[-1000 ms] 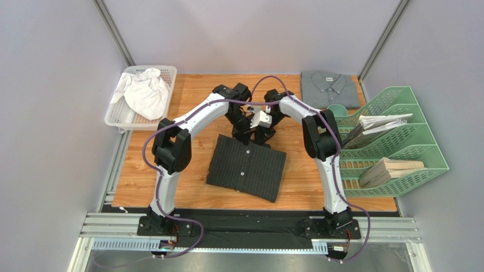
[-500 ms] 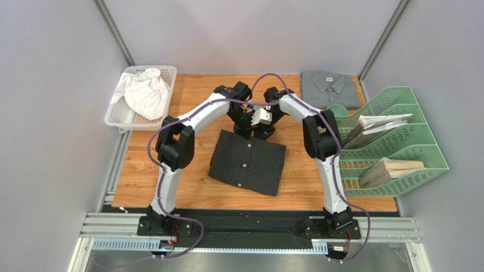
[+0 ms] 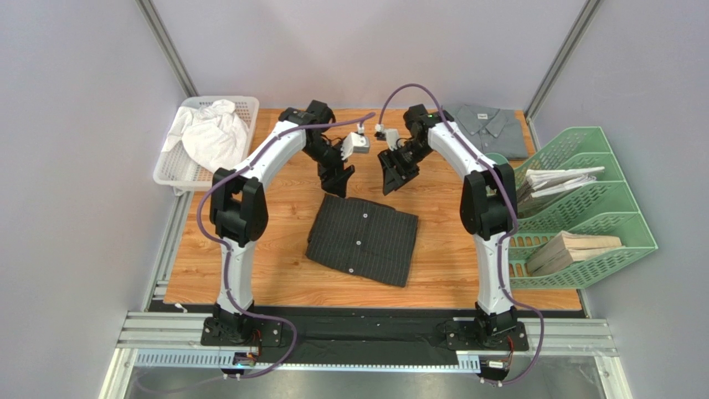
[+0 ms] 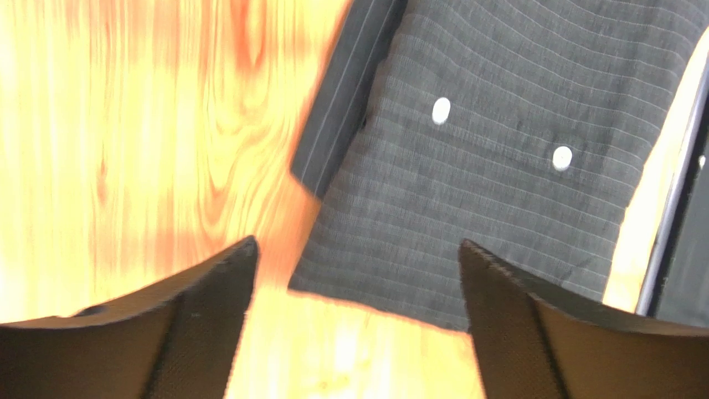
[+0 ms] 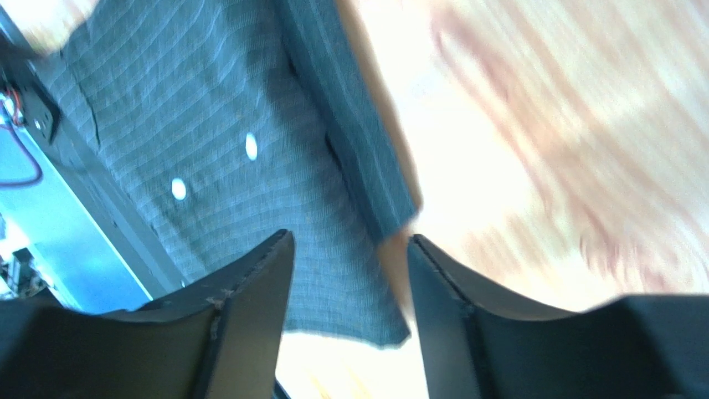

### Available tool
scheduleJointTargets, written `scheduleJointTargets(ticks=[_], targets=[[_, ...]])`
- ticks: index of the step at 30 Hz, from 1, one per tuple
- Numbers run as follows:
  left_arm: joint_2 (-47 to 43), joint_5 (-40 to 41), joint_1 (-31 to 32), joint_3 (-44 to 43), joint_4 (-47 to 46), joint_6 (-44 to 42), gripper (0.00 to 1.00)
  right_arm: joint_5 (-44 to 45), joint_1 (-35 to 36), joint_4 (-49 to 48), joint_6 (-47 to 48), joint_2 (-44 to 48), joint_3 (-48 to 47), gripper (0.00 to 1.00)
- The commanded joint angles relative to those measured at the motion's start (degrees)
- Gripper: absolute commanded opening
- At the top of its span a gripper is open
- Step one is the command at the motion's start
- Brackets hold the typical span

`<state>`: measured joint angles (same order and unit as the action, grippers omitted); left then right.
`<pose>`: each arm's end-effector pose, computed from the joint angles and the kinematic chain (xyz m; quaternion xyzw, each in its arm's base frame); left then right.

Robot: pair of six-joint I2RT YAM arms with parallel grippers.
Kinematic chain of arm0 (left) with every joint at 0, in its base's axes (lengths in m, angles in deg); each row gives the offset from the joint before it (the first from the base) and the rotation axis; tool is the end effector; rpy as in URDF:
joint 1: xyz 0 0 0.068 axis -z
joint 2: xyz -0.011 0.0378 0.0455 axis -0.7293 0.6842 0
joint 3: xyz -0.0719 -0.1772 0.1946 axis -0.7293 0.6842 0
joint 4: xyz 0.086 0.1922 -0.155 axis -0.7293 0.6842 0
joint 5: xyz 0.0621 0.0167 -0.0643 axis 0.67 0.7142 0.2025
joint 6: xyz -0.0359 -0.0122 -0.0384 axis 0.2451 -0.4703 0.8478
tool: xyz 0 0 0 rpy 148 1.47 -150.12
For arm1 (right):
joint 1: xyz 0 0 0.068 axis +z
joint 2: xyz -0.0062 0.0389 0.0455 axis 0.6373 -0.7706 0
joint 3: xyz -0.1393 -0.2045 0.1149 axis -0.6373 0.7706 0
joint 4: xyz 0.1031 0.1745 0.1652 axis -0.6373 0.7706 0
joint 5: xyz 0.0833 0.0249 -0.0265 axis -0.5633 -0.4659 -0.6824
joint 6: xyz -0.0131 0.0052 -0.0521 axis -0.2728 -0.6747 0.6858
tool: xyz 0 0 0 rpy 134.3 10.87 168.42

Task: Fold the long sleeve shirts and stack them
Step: Fold the shirt

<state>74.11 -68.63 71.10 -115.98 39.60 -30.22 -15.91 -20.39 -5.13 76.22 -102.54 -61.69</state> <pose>0.3870 -0.1989 0.2569 0.5969 0.7232 -0.2944 0.1845 0.4172 0.1676 0.2188 -0.3491 0.8824 0.3083 0.0670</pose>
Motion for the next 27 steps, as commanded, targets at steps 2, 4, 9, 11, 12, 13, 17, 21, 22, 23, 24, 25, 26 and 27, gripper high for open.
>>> scheduleJointTargets(ticks=[2, 4, 9, 11, 12, 13, 17, 21, 22, 23, 24, 25, 26, 27], targets=[[2.8, -2.5, -1.8, -3.7, 7.7, 0.2, 0.98, 2.2, -0.2, 3.1, 5.0, 6.3, 7.0, 0.61], [4.8, -1.9, -2.5, -4.5, 6.6, 1.3, 0.98, 3.0, -0.3, 2.0, 5.2, 6.4, 9.5, 0.61], [7.8, 0.3, -3.0, -5.6, 4.1, 4.2, 0.98, 6.0, -0.6, 1.0, 6.5, 5.4, 13.0, 0.62], [9.1, 0.4, -3.0, -5.8, 4.1, 4.6, 0.97, 6.6, -0.7, 1.0, 7.1, 5.4, 14.4, 0.61], [9.4, 0.4, -3.0, -5.9, 4.3, 4.5, 0.96, 6.8, -0.7, 1.0, 7.4, 5.4, 14.8, 0.61], [10.1, 0.4, -3.0, -5.7, 4.9, 4.5, 0.96, 6.9, -0.7, 1.2, 7.7, 5.5, 15.6, 0.6], [10.1, -1.0, -3.1, -4.2, 6.1, 4.1, 0.92, 6.6, -0.8, 2.0, 8.6, 6.2, 16.6, 0.56], [10.3, -2.4, -3.3, -4.0, 6.9, 4.3, 0.73, 6.5, -0.8, 3.6, 8.9, 6.3, 15.8, 0.19], [10.1, -2.9, -3.4, -4.3, 7.4, 4.4, 0.66, 6.4, -0.8, 4.0, 8.9, 6.8, 15.5, 0.12], [9.8, -4.1, -3.5, -4.6, 7.7, 4.6, 0.49, 5.8, -0.8, 4.8, 8.9, 7.2, 15.0, 0.03], [9.4, -4.6, -3.7, -4.8, 8.4, 4.7, 0.41, 5.5, -0.7, 6.8, 8.9, 7.9, 13.9, 0.0], [8.3, -5.0, -3.7, -4.9, 8.7, 4.9, 0.27, 5.1, -0.9, 7.8, 9.0, 9.7, 13.4, 0.0], [7.6, -6.0, -3.9, -4.8, 9.1, 5.1, 0.16, 4.6, -1.0, 8.6, 9.0, 10.9, 13.2, 0.0], [7.1, -6.2, -3.9, -4.8, 9.4, 5.3, 0.06, 4.5, -1.0, 9.9, 9.0, 12.0, 13.4, 0.0]])
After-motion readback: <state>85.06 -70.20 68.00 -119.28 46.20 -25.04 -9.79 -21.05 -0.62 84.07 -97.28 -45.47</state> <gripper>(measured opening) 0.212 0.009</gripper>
